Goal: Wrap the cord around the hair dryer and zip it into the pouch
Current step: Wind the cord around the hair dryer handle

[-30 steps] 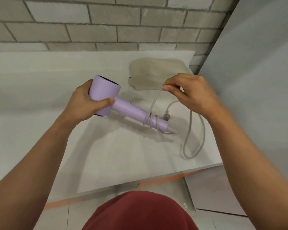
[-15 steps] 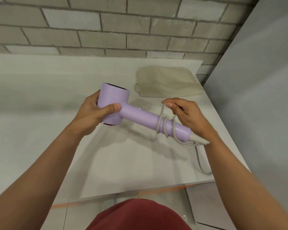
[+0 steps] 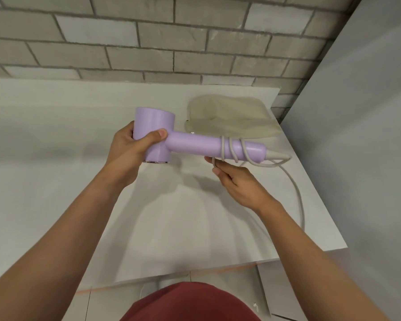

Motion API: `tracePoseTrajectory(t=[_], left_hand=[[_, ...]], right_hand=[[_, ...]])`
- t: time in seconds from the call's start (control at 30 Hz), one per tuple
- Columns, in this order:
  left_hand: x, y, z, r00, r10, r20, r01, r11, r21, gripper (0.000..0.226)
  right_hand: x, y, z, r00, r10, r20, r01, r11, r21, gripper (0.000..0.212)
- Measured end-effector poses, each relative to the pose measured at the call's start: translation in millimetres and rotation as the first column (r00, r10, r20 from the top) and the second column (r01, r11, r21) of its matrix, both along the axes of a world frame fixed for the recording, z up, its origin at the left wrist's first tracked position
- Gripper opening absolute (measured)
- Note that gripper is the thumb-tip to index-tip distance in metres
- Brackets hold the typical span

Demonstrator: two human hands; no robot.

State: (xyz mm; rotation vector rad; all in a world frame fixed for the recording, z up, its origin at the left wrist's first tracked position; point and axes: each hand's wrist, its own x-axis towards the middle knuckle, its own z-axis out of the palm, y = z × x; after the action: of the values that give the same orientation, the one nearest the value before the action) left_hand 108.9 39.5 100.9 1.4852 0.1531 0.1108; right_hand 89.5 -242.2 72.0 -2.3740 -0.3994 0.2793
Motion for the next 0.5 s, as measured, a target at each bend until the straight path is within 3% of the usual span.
tracePoseTrajectory(t=[0.23, 0.5], left_hand=[[5.7, -2.9, 4.5, 0.990, 0.135, -0.032, -0.132, 0.987, 0.091, 0.062], [5.4, 2.5, 0.1, 0.981, 0.194, -0.023, -0.177, 0.931, 0.319, 0.057]], right_hand=[[-22.1, 9.3, 12.7, 0.995, 0.097, 0.020, -0.093, 0.985, -0.143, 0.045], [-48.1, 13.5, 41.8, 0.967, 0.251, 0.052, -0.222, 0.921, -0.320, 0.031]])
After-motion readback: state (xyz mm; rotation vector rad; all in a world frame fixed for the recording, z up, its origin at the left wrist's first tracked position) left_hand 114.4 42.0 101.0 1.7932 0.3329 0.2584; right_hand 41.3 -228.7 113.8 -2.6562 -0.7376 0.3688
